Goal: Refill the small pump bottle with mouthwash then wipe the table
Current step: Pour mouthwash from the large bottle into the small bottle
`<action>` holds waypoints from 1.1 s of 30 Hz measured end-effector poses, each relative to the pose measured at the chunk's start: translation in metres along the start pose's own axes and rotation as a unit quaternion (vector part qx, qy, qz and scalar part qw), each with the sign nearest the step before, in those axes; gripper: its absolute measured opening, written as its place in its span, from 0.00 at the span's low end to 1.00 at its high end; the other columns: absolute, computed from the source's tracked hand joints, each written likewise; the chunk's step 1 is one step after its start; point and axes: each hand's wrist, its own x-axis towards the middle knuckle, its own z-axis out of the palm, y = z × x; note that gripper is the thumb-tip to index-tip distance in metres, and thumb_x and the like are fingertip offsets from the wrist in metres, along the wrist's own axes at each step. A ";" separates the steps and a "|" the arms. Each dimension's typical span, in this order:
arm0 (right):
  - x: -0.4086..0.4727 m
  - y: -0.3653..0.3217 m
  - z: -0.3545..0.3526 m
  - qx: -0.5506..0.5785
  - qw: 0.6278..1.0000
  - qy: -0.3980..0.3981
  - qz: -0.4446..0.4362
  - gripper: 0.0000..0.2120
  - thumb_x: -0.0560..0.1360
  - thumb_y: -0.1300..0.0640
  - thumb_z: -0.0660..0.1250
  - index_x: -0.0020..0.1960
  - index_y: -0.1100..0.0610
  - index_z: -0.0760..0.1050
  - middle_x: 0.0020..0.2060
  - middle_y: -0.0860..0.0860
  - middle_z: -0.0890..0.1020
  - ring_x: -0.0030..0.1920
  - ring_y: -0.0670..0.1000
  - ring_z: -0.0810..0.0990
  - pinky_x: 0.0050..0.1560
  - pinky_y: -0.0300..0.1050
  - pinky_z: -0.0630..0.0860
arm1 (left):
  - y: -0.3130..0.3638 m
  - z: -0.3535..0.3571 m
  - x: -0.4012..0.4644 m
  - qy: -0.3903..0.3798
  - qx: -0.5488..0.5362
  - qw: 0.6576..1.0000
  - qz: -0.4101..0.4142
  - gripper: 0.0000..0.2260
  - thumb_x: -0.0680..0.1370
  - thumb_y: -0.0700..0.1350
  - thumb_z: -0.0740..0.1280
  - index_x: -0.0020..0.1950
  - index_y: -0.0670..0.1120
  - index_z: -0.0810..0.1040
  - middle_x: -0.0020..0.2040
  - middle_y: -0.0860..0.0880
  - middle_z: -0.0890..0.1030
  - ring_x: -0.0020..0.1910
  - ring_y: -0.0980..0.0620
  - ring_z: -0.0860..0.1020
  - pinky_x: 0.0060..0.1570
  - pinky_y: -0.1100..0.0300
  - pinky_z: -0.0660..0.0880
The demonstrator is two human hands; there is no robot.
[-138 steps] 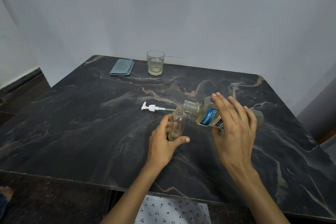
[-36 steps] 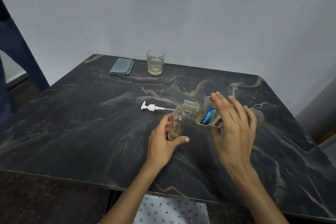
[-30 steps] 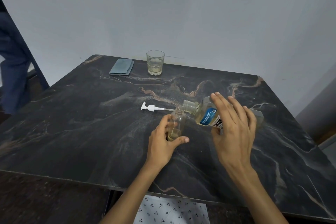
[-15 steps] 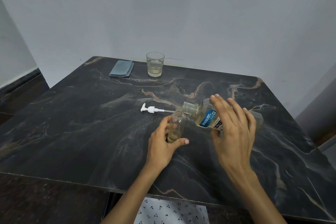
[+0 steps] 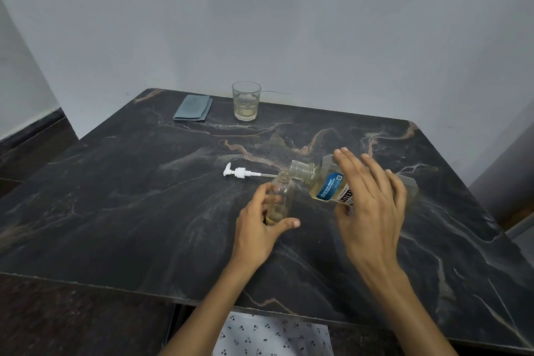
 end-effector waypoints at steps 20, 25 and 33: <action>0.000 -0.001 0.000 -0.002 1.000 -0.003 0.002 0.46 0.54 0.76 0.77 0.69 0.56 0.69 0.66 0.52 0.75 0.67 0.56 0.70 0.67 0.50 0.56 | -0.003 -0.001 0.000 -0.002 0.001 1.000 0.001 0.30 0.63 0.50 0.78 0.55 0.71 0.67 0.51 0.64 0.78 0.51 0.69 0.77 0.55 0.60 0.77; 0.000 -0.001 0.000 0.001 1.000 0.000 0.004 0.46 0.54 0.76 0.77 0.69 0.56 0.70 0.65 0.52 0.75 0.67 0.56 0.71 0.67 0.50 0.56 | -0.003 0.000 0.000 -0.003 -0.006 1.000 -0.004 0.29 0.61 0.54 0.77 0.55 0.71 0.67 0.52 0.63 0.78 0.53 0.63 0.78 0.56 0.57 0.78; 0.000 -0.001 -0.001 -0.002 1.000 -0.002 0.003 0.45 0.54 0.76 0.76 0.69 0.56 0.70 0.66 0.51 0.75 0.67 0.56 0.71 0.67 0.50 0.56 | -0.002 0.000 -0.001 0.001 -0.016 1.000 0.002 0.28 0.60 0.57 0.76 0.56 0.68 0.68 0.52 0.63 0.78 0.53 0.64 0.79 0.55 0.56 0.78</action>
